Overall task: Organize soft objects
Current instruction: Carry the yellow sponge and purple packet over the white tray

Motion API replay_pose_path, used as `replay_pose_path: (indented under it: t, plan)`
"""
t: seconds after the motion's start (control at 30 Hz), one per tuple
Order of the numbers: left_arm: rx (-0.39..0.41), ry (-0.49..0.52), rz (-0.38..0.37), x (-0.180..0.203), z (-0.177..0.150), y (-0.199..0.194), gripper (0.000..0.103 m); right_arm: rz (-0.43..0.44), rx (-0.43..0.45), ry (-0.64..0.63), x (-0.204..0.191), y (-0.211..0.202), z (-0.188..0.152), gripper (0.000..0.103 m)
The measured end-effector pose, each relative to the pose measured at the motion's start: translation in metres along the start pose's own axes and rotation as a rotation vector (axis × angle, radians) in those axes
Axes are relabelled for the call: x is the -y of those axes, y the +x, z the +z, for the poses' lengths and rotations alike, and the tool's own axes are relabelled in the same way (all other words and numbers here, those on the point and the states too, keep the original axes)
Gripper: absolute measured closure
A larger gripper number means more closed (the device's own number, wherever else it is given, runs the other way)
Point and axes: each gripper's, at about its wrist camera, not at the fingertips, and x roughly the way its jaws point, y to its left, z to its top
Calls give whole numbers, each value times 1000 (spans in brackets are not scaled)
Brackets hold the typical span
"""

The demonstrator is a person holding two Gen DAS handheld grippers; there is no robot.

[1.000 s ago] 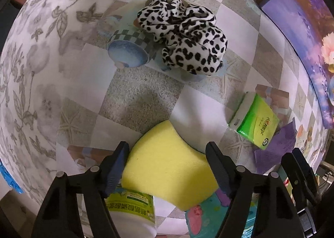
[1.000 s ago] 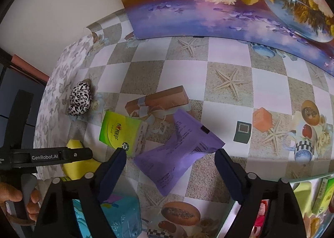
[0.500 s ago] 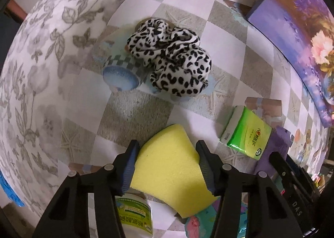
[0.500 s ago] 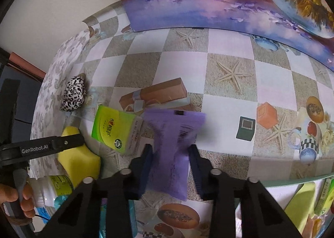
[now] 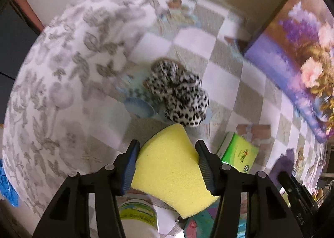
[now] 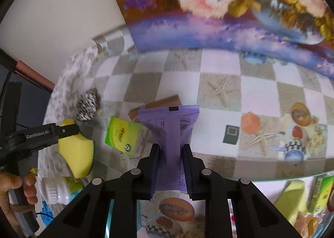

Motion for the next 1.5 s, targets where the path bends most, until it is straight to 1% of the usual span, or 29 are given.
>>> replay_pose_path:
  t: [0.13,0.2,0.23,0.3,0.33,0.37,0.43,0.57,0.7,0.73,0.83,0.9,1.0,1.13,1.23,1.37,1.5]
  plan:
    - [37,-29,-34,-4,-2,-33,47,25,53,-2,1,-34,-6,80]
    - [68,-7,-52,1,-10,-48,47,41,80,6,4,-51,-13,80]
    - [82,2,-55,4,-18,-49,47,41,95,10,7,-61,-20,80]
    - [107,16,-66,9,-30,-66,47,31,111,17,13,-77,-31,80]
    - [114,22,-70,11,-41,-73,47,28,117,22,15,-83,-36,80]
    - [122,27,-75,11,-50,-71,47,27,126,28,19,-91,-42,80]
    - [142,45,-89,15,-63,-81,47,15,146,34,26,-107,-54,80]
    - [191,93,-112,37,-96,-102,46,-7,181,62,45,-139,-79,80]
    - [196,144,-148,63,-129,-112,46,-51,201,94,66,-165,-104,80]
    - [193,159,-166,71,-139,-113,46,-61,208,103,73,-171,-110,80]
    - [179,182,-209,89,-162,-112,46,-72,224,129,90,-187,-129,80]
    - [169,186,-229,98,-174,-111,46,-78,230,153,104,-195,-142,80]
    - [164,221,-256,118,-195,-107,46,-85,240,194,123,-204,-158,80]
    - [162,237,-269,140,-220,-99,46,-87,254,258,150,-213,-175,80]
    - [148,252,-289,157,-243,-87,46,-82,239,281,164,-214,-184,80]
    - [126,266,-271,172,-267,-62,46,-106,209,294,180,-210,-190,80]
    - [92,281,-250,181,-281,-31,46,-107,194,328,198,-207,-194,80]
